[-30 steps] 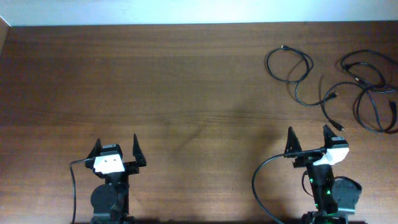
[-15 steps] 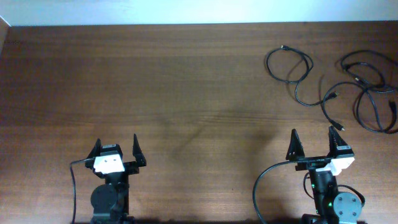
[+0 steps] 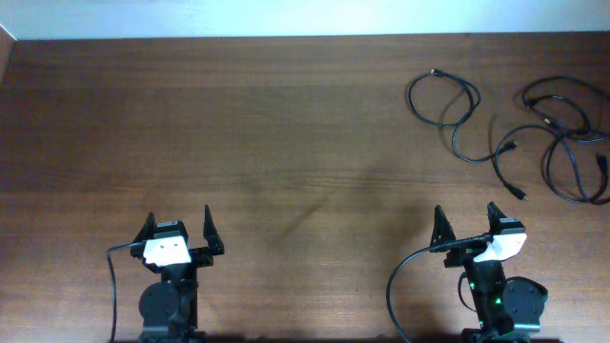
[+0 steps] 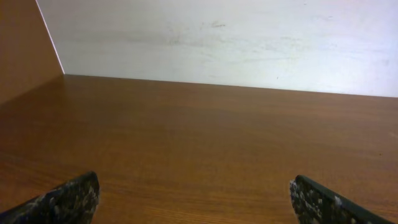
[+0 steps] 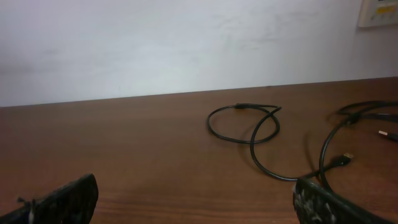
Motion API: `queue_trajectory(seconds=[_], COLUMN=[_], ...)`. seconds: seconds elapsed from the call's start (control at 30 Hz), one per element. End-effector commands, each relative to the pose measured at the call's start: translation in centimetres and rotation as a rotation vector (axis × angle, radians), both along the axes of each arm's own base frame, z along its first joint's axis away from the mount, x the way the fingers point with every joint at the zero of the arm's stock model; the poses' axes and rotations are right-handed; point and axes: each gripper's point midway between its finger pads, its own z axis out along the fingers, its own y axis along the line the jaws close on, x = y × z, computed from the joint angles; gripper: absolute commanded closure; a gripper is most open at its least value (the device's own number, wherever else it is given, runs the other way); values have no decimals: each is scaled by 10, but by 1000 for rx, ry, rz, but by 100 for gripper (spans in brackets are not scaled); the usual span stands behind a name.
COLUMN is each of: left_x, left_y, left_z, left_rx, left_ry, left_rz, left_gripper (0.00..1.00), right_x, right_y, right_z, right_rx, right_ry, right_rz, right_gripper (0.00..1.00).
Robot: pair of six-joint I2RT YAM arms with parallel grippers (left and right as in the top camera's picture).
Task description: Untangle cables
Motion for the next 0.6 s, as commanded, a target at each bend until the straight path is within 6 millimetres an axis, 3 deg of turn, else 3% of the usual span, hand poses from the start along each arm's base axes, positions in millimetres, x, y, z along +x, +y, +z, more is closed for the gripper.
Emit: queue_trajectory(seconds=[0.0, 0.2, 0.57], left_x=[-1, -1, -1], left_y=[3, 3, 3], left_z=[0, 0, 0], left_rx=[16, 16, 16], left_ry=[3, 3, 3], left_rz=[15, 15, 15], left_gripper=[1, 1, 1], right_x=[0, -2, -2], right_y=[1, 11, 10], right_z=[-2, -1, -1], right_rx=[-2, -148, -108], right_ry=[3, -25, -15], right_rz=[4, 72, 59], right_gripper=[1, 1, 1])
